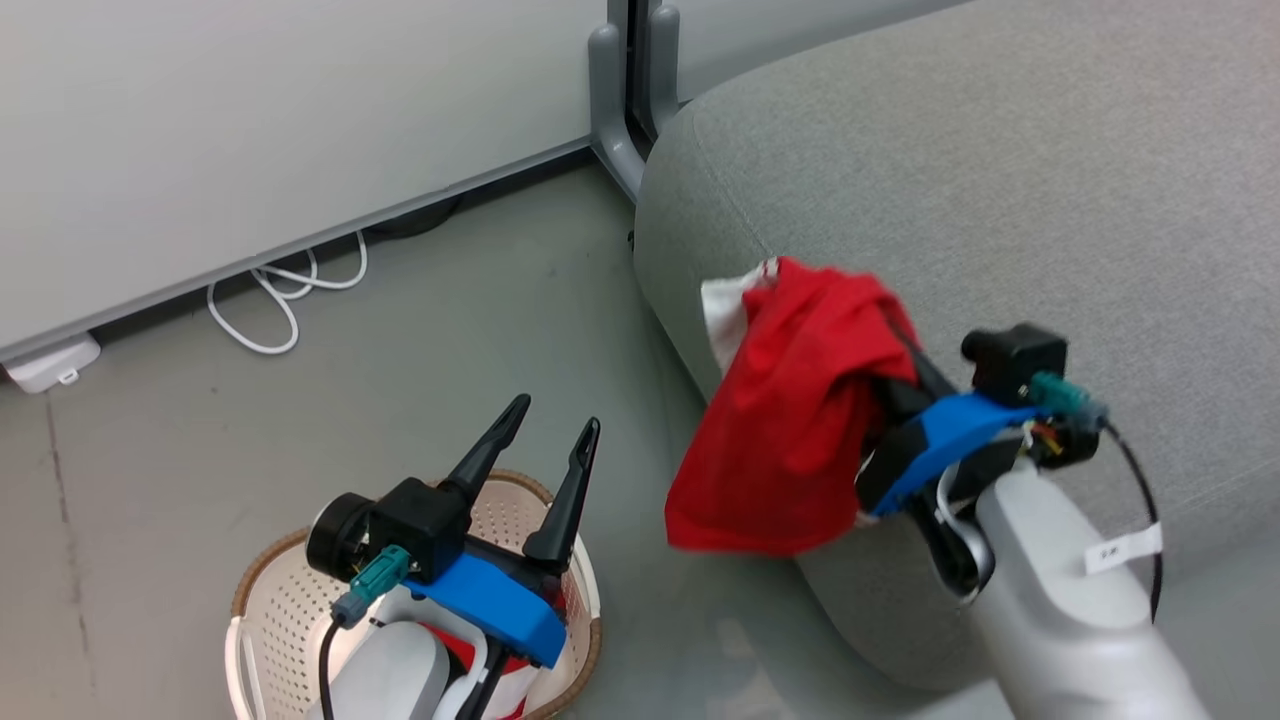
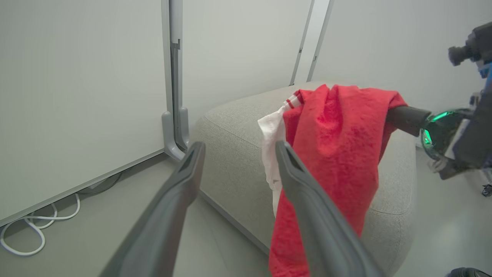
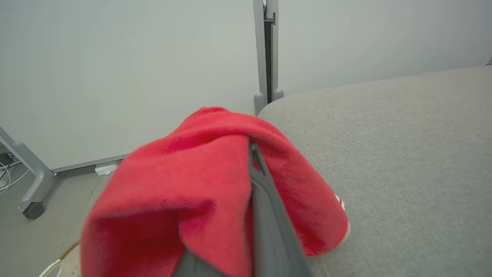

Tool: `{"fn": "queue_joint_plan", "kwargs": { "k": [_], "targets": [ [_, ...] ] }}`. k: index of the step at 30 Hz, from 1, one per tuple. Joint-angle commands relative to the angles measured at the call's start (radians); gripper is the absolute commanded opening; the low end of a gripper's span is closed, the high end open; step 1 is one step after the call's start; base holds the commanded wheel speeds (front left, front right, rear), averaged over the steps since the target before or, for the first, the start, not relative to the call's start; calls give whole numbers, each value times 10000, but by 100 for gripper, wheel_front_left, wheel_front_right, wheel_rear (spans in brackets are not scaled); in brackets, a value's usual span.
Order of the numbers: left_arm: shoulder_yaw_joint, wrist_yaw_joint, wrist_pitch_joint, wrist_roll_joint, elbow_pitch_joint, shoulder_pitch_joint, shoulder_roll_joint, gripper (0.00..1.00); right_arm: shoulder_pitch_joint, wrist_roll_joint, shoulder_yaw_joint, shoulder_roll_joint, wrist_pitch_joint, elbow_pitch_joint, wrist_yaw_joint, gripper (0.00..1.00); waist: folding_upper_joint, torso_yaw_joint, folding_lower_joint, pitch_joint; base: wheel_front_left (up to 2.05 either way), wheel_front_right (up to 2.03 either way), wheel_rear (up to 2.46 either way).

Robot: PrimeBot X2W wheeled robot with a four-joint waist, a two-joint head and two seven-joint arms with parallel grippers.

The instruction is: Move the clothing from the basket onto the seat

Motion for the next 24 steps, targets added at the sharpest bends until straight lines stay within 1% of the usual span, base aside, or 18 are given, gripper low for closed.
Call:
{"fn": "queue_joint_plan", "kwargs": {
  "k": [1,6,12,15,19,24],
  "targets": [
    [61,-23,-48,62,-66,-204,69,100,-257,48,-97,-30,17,-110,3,0,-1,45,0,154,0,0,0],
    [86,-23,-48,258,-326,-394,239,100,-1225,-17,-720,-567,307,-395,1,0,-1,122,0,737,0,0,0],
    [-186,-22,-50,544,-889,-902,648,100,-2649,-254,-1855,-1615,639,-606,1,0,-1,266,0,1980,0,0,0],
    [-382,-22,-48,651,-1168,-1275,879,100,-3240,-571,-2552,-2342,742,-694,1,0,-1,452,0,2625,0,0,0],
    [-417,-22,-48,756,-1561,-1706,1192,100,-3871,-817,-3628,-2974,827,-835,1,0,-1,623,0,3506,0,0,0],
    [-162,-22,-48,956,-2162,-2094,1430,100,-4163,-991,-4918,-3390,656,-692,-1,0,-1,761,0,4439,0,0,0]
  ]
}}
